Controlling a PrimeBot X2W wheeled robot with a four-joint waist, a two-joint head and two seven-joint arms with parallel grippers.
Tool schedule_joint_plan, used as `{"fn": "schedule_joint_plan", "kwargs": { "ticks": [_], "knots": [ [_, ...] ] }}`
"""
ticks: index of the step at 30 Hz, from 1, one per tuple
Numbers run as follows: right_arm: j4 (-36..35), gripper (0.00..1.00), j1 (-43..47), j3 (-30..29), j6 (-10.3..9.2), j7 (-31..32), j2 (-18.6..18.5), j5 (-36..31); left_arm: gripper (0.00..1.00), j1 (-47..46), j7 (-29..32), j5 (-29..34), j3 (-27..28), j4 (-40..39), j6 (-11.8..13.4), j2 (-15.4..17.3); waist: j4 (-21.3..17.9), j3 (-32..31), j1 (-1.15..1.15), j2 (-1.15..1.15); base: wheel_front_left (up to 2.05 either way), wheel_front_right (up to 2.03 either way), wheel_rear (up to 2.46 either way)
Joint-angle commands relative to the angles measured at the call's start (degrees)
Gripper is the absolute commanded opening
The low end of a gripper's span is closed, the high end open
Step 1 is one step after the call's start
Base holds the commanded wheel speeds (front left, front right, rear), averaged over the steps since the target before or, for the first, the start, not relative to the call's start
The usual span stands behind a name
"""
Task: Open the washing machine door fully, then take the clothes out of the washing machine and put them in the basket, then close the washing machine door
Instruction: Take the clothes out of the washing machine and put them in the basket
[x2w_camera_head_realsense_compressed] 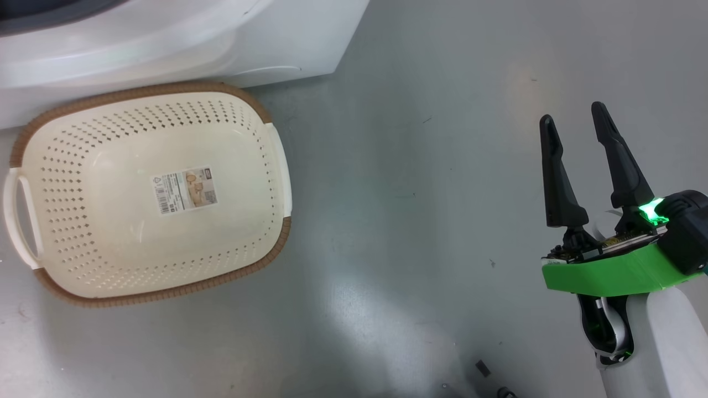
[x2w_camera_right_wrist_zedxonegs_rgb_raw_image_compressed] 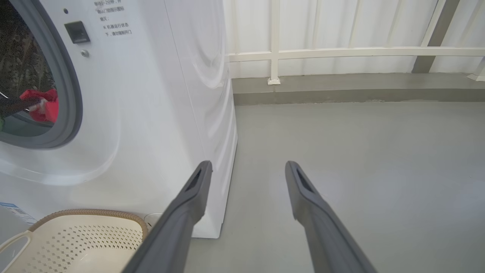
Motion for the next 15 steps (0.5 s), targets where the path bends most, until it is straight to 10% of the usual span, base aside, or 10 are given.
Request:
{"fn": "schedule_joint_plan", "kwargs": {
  "ticks": [1,15],
  "knots": [
    [-1.04,1.00,0.37,1.14,0.35,-0.36,-0.34,0.22,0.00,-0.69,-0.92,-0.18,0.46,-2.13,0.55,2.20,0.25,-0.17,0.00,0.00,0.00,0.00,0.00],
    [-0.79,1.00,-0.62,1.24,0.35,-0.36,-0.34,0.82,0.00,14.34,-1.94,-2.93,3.90,-29.30,2.62,3.65,2.05,-1.09,0.00,0.00,0.00,0.00,0.00]
  ]
}}
